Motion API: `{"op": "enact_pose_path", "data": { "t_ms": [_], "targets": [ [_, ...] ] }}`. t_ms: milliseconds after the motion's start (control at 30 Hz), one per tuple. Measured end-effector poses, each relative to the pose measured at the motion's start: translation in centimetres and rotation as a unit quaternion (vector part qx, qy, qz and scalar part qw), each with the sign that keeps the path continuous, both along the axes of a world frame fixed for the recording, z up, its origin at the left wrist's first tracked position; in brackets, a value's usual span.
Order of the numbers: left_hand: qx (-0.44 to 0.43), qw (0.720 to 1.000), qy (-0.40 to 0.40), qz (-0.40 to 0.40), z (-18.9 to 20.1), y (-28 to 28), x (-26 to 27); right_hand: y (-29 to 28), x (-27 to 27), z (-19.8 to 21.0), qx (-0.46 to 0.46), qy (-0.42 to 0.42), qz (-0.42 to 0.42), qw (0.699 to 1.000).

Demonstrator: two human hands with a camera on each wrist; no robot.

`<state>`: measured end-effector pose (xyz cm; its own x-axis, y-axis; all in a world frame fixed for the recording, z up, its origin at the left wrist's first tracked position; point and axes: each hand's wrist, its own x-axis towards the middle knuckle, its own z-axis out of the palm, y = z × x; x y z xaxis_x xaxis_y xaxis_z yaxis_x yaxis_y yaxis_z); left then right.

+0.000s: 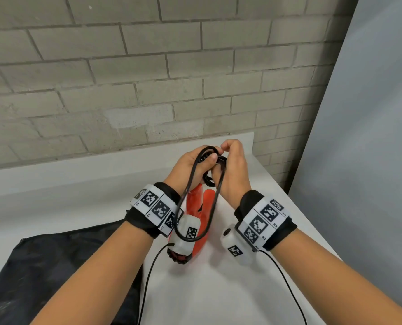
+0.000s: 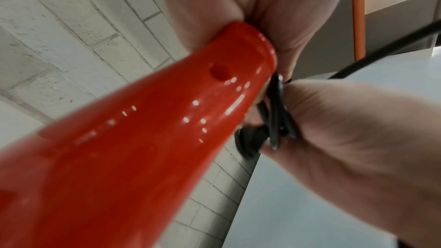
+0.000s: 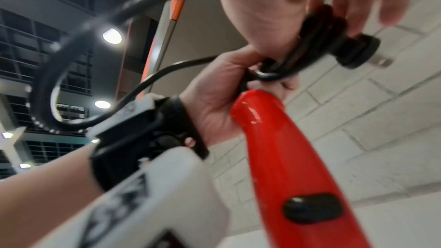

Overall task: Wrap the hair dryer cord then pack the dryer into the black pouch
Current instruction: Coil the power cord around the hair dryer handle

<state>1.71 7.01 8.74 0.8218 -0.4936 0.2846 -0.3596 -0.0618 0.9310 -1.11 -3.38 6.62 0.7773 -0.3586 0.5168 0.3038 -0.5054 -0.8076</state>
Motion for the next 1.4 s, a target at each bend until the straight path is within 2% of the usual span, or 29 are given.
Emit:
{"op": "enact_pose_path", "data": {
  "t_ms": [67,200,267,367,400,433,500,533,567,600,633,700,767,800,867,967,1067,1100,1200,1267,1333,1400],
  "targets": [
    [0.015,1.0,0.0,0.005,0.0,0.0,0.0,-0.7,0.3,-0.1,0.005,0.044,0.075,0.996],
    [0.008,0.999,0.015,0.029,-0.3,0.3,0.7,-3.1,-0.6,-1.9,-0.082,0.074,0.165,0.98],
    [-0.018,0.999,0.035,0.035,-0.1,0.5,0.9,-4.6,-1.2,-3.7,-0.144,0.115,0.161,0.97],
    [-0.032,0.997,0.065,0.037,0.1,0.8,0.9,-7.0,-1.3,-7.0,-0.205,0.25,0.087,0.942],
    [-0.026,0.997,0.067,0.041,0.1,0.8,1.0,-7.6,-1.1,-7.9,-0.228,0.313,0.081,0.918],
    [-0.025,0.997,0.064,0.043,0.0,0.8,0.9,-7.9,-1.0,-8.5,-0.255,0.385,0.089,0.882],
    [-0.044,0.996,0.059,0.048,-0.1,0.6,0.9,-7.9,-0.8,-9.0,-0.305,0.516,0.118,0.792],
    [-0.055,0.995,0.061,0.05,-0.1,0.5,0.9,-7.7,-0.8,-9.0,-0.323,0.564,0.126,0.749],
    [-0.062,0.995,0.063,0.049,-0.1,0.5,0.9,-7.4,-0.9,-8.8,-0.342,0.583,0.127,0.725],
    [-0.066,0.995,0.064,0.046,0.0,0.5,0.9,-7.2,-0.8,-8.4,-0.363,0.573,0.12,0.725],
    [-0.068,0.995,0.062,0.042,0.1,0.5,0.8,-7.0,-0.6,-8.0,-0.371,0.542,0.108,0.746],
    [-0.063,0.995,0.06,0.037,0.0,0.5,0.8,-6.3,-0.6,-6.3,-0.309,0.445,0.108,0.833],
    [-0.057,0.996,0.057,0.032,0.0,0.3,0.7,-5.1,-0.7,-4.2,-0.203,0.325,0.152,0.911],
    [-0.056,0.997,0.055,0.028,0.0,0.3,0.6,-4.5,-0.7,-3.3,-0.157,0.274,0.178,0.932],
    [-0.056,0.997,0.058,0.021,0.1,0.1,0.5,-3.4,-0.3,-2.5,-0.081,0.189,0.216,0.954],
    [-0.045,0.997,0.06,0.025,0.1,0.0,0.6,-3.1,0.4,-2.8,-0.047,0.163,0.191,0.967],
    [-0.037,0.997,0.067,0.019,0.2,0.3,0.8,-4.4,1.3,-4.2,-0.134,0.237,0.108,0.956],
    [-0.038,0.997,0.071,0.017,0.2,0.5,0.8,-5.2,1.7,-5.0,-0.171,0.283,0.081,0.94],
    [-0.029,0.997,0.069,0.007,0.3,0.9,0.8,-7.3,2.3,-7.4,-0.237,0.454,0.029,0.859],
    [-0.022,0.998,0.065,0.003,0.3,1.1,0.8,-8.2,2.0,-8.2,-0.248,0.499,0.027,0.83],
    [-0.025,0.998,0.064,-0.001,0.2,1.1,0.8,-8.4,1.5,-8.0,-0.255,0.469,0.03,0.845],
    [-0.026,0.998,0.06,-0.003,0.2,0.9,0.8,-7.7,0.7,-6.7,-0.209,0.402,0.12,0.883]
  ]
}}
